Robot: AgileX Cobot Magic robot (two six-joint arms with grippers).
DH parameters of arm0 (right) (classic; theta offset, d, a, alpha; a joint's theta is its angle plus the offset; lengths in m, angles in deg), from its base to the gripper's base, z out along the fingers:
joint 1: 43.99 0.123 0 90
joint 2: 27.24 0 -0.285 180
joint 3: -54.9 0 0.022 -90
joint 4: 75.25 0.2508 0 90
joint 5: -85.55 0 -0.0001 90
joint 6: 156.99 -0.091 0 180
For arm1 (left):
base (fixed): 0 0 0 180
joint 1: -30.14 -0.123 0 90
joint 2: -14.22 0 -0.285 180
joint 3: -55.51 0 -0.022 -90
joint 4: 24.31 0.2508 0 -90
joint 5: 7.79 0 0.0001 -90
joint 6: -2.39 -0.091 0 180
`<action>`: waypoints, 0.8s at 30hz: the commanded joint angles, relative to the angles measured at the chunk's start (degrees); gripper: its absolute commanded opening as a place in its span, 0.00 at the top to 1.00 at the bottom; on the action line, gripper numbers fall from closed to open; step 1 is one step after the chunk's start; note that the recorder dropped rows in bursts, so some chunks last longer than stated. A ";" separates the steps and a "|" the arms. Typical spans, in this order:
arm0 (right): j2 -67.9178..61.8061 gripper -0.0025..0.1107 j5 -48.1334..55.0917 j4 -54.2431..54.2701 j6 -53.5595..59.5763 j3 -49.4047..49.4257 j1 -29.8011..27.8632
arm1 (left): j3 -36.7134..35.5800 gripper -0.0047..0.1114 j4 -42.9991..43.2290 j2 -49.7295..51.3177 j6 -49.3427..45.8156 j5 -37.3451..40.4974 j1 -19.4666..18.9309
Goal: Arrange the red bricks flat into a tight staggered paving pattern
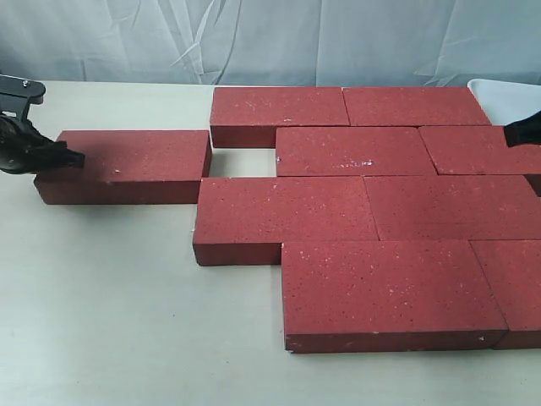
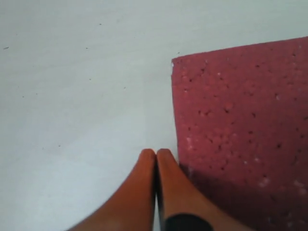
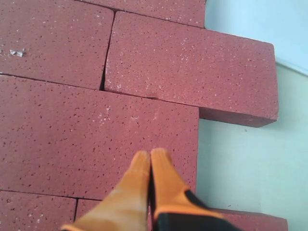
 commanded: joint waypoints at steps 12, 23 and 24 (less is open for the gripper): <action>0.34 0.99 -0.43 -0.07 0.00 0.04 -0.33 | 2.14 0.51 5.85 -8.95 -6.49 8.16 -3.34; 0.34 0.99 -0.43 -0.07 0.00 0.04 -0.33 | 21.32 0.94 5.04 2.17 -6.81 13.92 8.58; 0.34 0.99 -0.43 -0.07 0.00 0.04 -0.33 | 24.58 0.94 5.26 4.06 -6.81 17.21 9.50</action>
